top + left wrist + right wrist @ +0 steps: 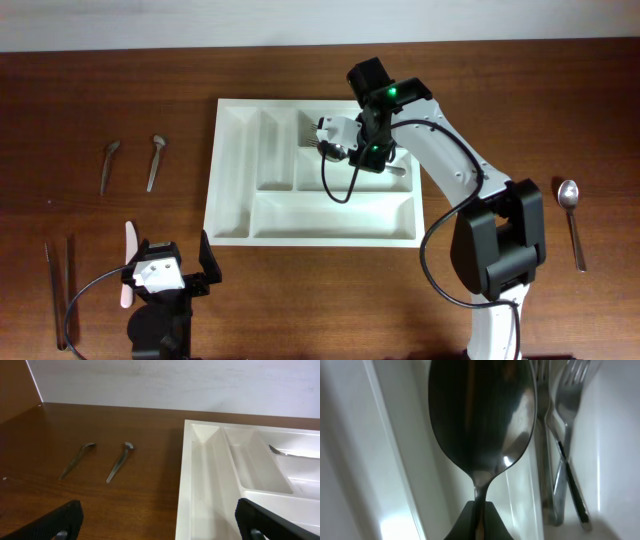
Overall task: Pack container
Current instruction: 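Carry the held spoon with the right gripper over the tray, then lower the spoon into the middle right compartment and release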
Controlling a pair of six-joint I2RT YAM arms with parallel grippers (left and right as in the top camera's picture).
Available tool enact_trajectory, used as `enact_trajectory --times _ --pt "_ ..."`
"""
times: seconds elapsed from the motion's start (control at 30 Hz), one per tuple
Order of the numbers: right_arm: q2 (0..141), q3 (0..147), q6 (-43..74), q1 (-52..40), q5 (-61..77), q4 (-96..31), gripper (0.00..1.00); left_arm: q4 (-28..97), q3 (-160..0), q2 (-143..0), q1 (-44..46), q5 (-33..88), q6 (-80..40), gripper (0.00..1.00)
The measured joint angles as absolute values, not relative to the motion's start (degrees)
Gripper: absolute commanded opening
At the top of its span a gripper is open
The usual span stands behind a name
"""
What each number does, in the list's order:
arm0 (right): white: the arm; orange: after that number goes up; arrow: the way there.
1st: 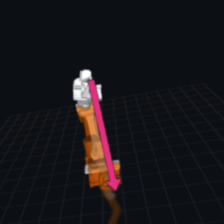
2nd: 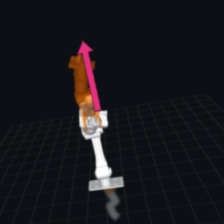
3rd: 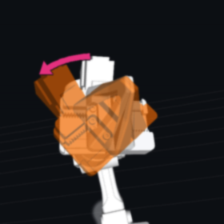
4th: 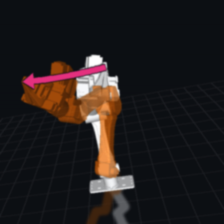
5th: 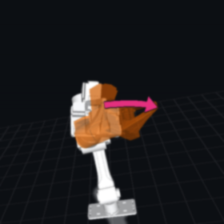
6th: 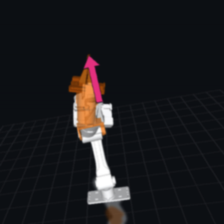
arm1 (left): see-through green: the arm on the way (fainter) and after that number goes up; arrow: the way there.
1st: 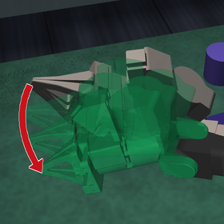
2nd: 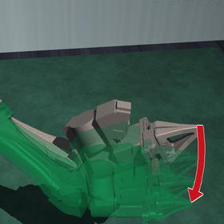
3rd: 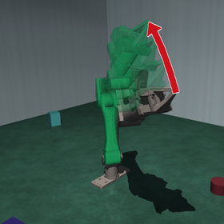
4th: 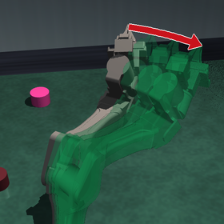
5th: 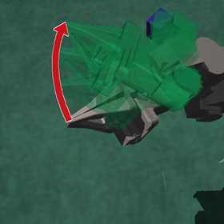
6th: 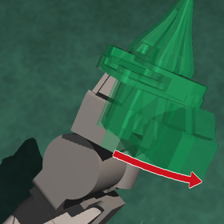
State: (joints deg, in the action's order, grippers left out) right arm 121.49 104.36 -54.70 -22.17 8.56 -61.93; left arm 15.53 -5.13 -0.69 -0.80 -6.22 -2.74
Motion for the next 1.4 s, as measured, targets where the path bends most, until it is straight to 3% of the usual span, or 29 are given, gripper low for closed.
enact_trajectory --times 1.4 --pt "122.1 104.4 -69.1 -22.2 5.8 -64.6 0.05 15.5 -5.1 -0.7 -0.8 -6.2 -2.7 0.99"
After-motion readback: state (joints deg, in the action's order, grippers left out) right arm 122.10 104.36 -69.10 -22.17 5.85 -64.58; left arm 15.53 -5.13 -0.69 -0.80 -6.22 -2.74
